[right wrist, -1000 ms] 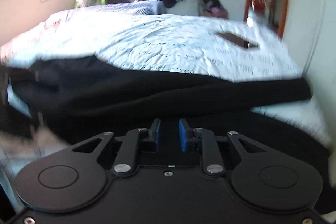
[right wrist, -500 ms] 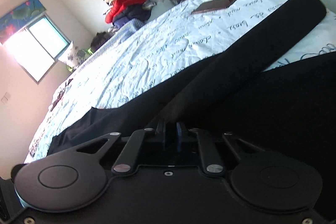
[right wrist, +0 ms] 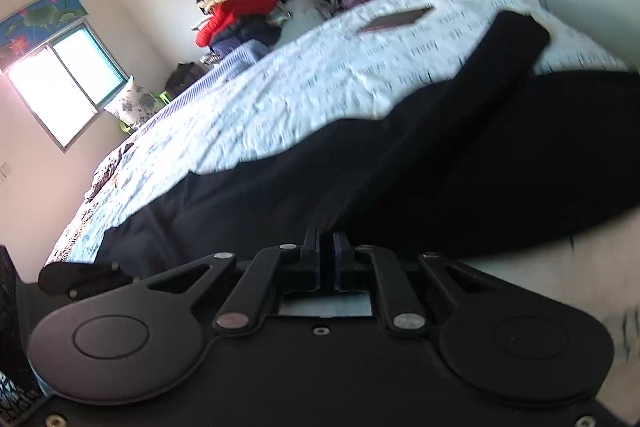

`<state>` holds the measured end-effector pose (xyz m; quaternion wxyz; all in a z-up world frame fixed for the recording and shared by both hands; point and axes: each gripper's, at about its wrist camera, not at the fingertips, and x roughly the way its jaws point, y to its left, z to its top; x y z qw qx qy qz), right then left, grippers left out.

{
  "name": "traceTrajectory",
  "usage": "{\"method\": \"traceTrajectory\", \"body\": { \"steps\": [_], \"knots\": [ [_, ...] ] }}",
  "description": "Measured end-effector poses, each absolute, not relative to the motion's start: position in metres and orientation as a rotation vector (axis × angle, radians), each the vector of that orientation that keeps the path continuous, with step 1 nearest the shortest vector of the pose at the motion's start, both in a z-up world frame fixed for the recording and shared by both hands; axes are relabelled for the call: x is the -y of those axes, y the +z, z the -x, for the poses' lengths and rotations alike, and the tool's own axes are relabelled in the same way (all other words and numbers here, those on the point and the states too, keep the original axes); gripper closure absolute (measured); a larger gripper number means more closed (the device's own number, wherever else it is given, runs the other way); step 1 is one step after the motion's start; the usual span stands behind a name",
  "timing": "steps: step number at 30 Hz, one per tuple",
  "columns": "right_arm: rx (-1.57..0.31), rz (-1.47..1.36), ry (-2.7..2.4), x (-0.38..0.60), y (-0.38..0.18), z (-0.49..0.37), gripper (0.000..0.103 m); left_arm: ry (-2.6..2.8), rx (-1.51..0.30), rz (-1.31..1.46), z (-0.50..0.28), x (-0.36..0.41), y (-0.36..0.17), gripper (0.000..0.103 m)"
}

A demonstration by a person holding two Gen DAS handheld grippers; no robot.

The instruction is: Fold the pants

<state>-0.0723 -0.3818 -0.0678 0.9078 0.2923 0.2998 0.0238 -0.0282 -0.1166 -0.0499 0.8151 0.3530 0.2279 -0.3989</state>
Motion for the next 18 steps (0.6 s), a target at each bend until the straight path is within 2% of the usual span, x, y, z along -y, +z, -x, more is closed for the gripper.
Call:
{"method": "traceTrajectory", "body": {
  "steps": [1, 3, 7, 9, 12, 15, 18],
  "knots": [
    [-0.639, -0.609, 0.048, 0.383, -0.072, 0.072, 0.095, -0.852, -0.49, -0.753, 0.027, 0.117, -0.05, 0.089],
    [-0.637, -0.635, 0.053, 0.388, -0.074, 0.072, 0.093, -0.876, -0.521, -0.718, 0.026, 0.117, -0.044, 0.088],
    [-0.539, -0.595, -0.032, 0.409, -0.053, 0.078, 0.089, -1.011, -0.604, -0.541, 0.015, 0.112, -0.021, 0.063],
    [-0.49, -0.573, -0.12, 0.432, -0.045, 0.072, 0.089, -1.036, -0.595, -0.479, 0.01, 0.117, -0.012, 0.059],
    [-0.458, -0.598, -0.239, 0.474, -0.045, 0.053, 0.088, -0.938, -0.535, -0.455, 0.005, 0.135, -0.006, 0.047],
    [-0.457, -0.74, -0.301, 0.518, -0.058, 0.032, 0.088, -0.822, -0.492, -0.455, -0.009, 0.157, -0.014, 0.044],
    [-0.453, -0.89, -0.333, 0.547, -0.074, 0.016, 0.082, -0.76, -0.575, -0.452, -0.025, 0.179, -0.028, 0.044]
  ]
}}
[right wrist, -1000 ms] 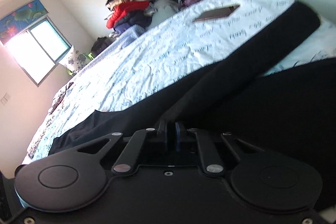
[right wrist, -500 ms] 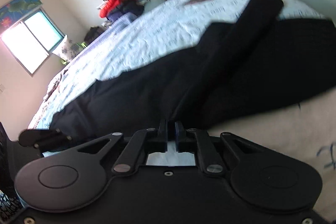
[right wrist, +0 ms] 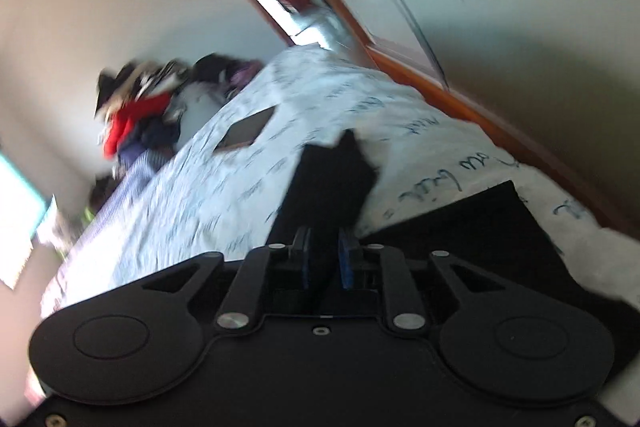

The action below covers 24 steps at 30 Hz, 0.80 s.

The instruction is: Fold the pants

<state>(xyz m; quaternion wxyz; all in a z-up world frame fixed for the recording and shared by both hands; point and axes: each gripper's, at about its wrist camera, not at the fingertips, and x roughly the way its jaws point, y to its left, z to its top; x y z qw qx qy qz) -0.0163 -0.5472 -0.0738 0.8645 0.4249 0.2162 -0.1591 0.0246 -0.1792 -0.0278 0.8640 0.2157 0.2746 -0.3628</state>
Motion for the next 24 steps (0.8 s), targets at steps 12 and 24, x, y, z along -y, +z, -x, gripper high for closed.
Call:
{"method": "traceTrajectory", "body": {
  "steps": [12, 24],
  "knots": [
    [-0.355, -0.87, -0.394, 0.548, -0.057, 0.028, 0.093, -0.775, -0.582, -0.497, -0.024, 0.187, -0.047, 0.044],
    [-0.326, -0.887, -0.537, 0.536, -0.048, 0.154, 0.095, -0.846, -0.56, -0.538, 0.0, 0.182, -0.045, 0.044]
  ]
}}
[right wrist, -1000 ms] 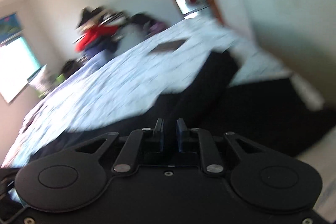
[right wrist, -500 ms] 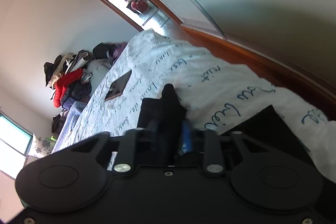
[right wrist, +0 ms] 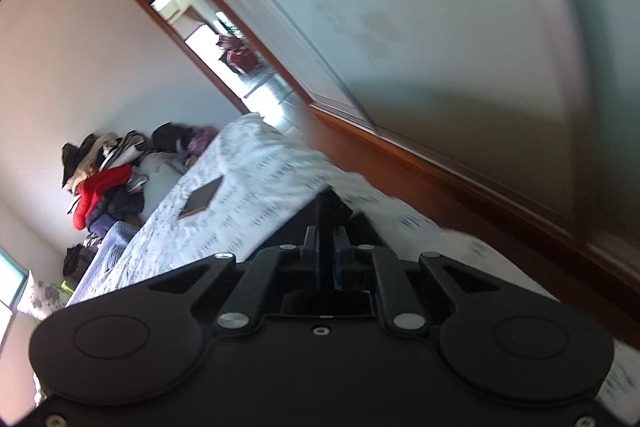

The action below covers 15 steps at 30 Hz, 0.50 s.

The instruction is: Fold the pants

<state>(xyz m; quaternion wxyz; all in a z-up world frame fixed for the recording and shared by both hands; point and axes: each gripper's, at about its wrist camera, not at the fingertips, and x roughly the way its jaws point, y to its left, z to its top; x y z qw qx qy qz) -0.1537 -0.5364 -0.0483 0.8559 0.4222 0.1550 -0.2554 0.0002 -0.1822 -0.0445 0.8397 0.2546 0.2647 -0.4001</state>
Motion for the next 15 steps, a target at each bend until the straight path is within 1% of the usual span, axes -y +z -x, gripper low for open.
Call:
{"method": "traceTrajectory", "body": {
  "steps": [4, 10, 15],
  "knots": [
    [-0.34, -0.911, -0.552, 0.533, -0.061, 0.163, 0.096, -0.86, -0.561, -0.539, 0.003, 0.182, -0.042, 0.044],
    [-0.363, -0.872, -0.573, 0.531, -0.065, 0.164, 0.096, -0.864, -0.559, -0.517, 0.003, 0.184, -0.036, 0.043],
    [-0.303, -0.858, -0.545, 0.53, -0.056, 0.171, 0.096, -0.866, -0.572, -0.493, 0.0, 0.191, -0.032, 0.043]
  ]
}}
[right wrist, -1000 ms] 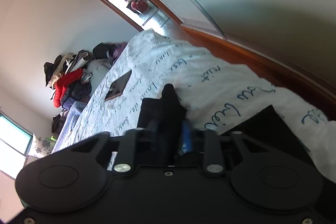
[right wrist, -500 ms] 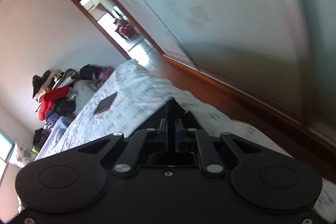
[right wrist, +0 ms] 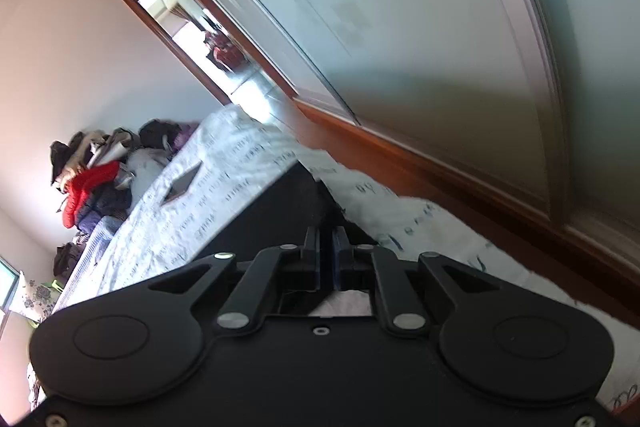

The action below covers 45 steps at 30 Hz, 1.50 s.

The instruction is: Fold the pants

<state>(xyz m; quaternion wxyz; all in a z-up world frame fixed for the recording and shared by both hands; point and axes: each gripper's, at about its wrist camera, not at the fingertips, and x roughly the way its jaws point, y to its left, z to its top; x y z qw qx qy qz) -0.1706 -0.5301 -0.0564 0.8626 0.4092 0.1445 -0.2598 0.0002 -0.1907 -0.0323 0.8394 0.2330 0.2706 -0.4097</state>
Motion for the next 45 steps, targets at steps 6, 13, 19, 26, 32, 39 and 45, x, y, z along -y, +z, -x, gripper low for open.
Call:
{"method": "traceTrajectory", "body": {
  "steps": [6, 13, 19, 26, 32, 39, 45],
  "knots": [
    [-0.37, -0.823, -0.622, 0.538, -0.063, 0.173, 0.098, -0.901, -0.575, -0.47, 0.001, 0.194, -0.029, 0.041],
    [-0.426, -0.661, -0.366, 0.492, -0.044, 0.149, 0.072, -0.852, -0.581, -0.449, -0.009, 0.199, -0.025, 0.036],
    [-0.595, 0.286, -0.321, 0.387, -0.046, 0.102, 0.067, -0.853, -0.677, -0.373, -0.017, 0.19, -0.024, 0.036],
    [-0.655, 0.511, -0.264, 0.366, -0.065, 0.092, 0.067, -0.947, -0.694, -0.342, -0.002, 0.197, -0.016, 0.029],
    [-0.661, 0.583, -0.242, 0.363, -0.072, 0.075, 0.068, -0.954, -0.656, -0.402, 0.011, 0.215, -0.018, 0.029],
    [-0.684, 0.555, -0.18, 0.352, -0.068, 0.1, 0.101, -0.948, -0.673, -0.377, 0.004, 0.219, -0.014, 0.028],
    [-0.663, 0.431, -0.2, 0.363, -0.068, 0.109, 0.085, -0.952, -0.668, -0.41, 0.0, 0.237, -0.021, 0.025]
  ]
}}
